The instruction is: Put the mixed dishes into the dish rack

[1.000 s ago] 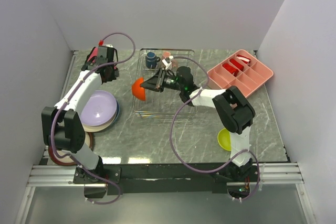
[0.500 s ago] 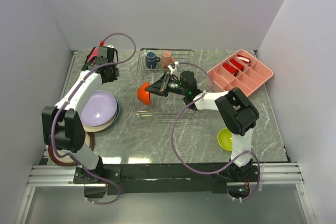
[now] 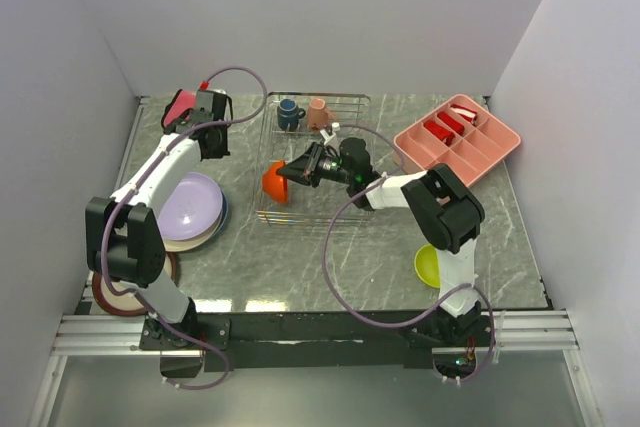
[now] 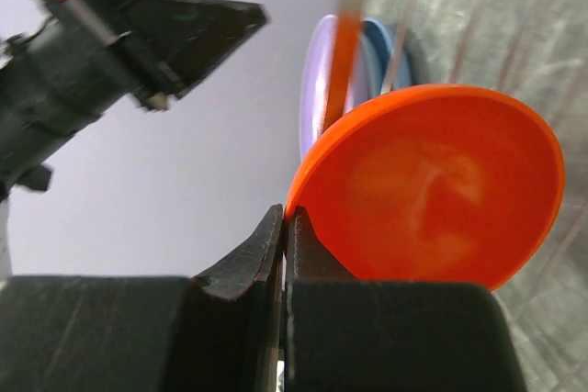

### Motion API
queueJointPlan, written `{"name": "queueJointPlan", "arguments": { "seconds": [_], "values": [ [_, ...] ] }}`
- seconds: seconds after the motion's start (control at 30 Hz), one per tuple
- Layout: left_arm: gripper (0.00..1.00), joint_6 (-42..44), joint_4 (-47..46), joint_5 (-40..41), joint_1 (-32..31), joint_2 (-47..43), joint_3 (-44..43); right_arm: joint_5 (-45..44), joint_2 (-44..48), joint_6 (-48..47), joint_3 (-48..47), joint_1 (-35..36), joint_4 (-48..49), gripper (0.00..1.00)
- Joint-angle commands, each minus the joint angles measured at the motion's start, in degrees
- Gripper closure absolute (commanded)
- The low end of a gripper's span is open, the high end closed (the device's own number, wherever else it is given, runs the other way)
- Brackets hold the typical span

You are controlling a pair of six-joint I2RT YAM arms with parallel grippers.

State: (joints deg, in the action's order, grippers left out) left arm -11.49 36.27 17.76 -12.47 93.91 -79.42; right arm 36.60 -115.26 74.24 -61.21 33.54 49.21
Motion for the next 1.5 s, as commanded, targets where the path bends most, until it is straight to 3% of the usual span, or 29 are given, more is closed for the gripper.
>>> {"name": "queueJointPlan", "arguments": {
  "seconds": [0.0, 0.23, 0.27, 0.33, 0.53, 0.9, 1.0, 1.07, 1.17, 1.23, 1.4, 1.47],
  "values": [
    [0.99, 0.9, -0.8, 1.4, -0.4, -1.0, -1.3, -0.7, -1.9, 2.3, -1.7, -0.2, 5.5, 1.0],
    [0.99, 1.4, -0.9, 1.8, -1.0, 0.1, -2.2, -0.7, -3.1, 1.4, 1.4, -1.0, 8.4, 0.98],
    [0.99, 1.3, -1.0, 1.8, -1.2, 0.1, -2.5, -0.7, -1.8, -0.5, 1.8, -1.4, 7.6, 0.84],
    [0.99, 1.1, -1.3, 1.8, -1.4, 0.2, -2.6, 0.1, -0.1, -3.3, 2.1, -2.2, 5.1, 0.75],
    [0.99, 0.7, -2.2, 1.7, -2.6, 0.1, -3.2, -1.1, 7.6, -18.5, 0.8, -5.1, -11.9, 0.55],
    [0.99, 0.0, -3.2, 1.5, -2.9, -1.5, -4.5, -14.1, 24.4, -49.4, -8.1, -5.8, -46.2, 0.5],
    [0.99, 0.3, -3.8, 1.7, -2.9, -2.1, -5.3, -18.4, 31.2, -60.4, -8.3, -5.9, -55.2, 0.5],
    [0.99, 0.3, -4.1, 2.1, -2.8, -2.9, -6.1, -22.6, 37.0, -72.4, -8.8, -5.9, -67.6, 0.5],
    [0.88, 1.4, -4.9, 1.9, -2.9, -3.9, -6.0, -29.0, 42.9, -88.6, -8.5, -5.8, -85.7, 0.48],
    [0.75, 2.3, -5.8, 1.1, -2.8, -4.7, -5.3, -32.0, 46.8, -97.6, -5.5, -5.9, -96.2, 0.48],
    [0.32, 3.7, -7.0, -0.3, -2.7, -5.6, -4.0, -34.9, 59.4, -106.0, 5.8, -6.6, -105.1, 0.45],
    [0.25, 4.5, -6.8, -1.5, -2.7, -5.6, -4.0, -35.1, 61.5, -107.9, 8.7, -6.8, -109.9, 0.45]
  ]
}}
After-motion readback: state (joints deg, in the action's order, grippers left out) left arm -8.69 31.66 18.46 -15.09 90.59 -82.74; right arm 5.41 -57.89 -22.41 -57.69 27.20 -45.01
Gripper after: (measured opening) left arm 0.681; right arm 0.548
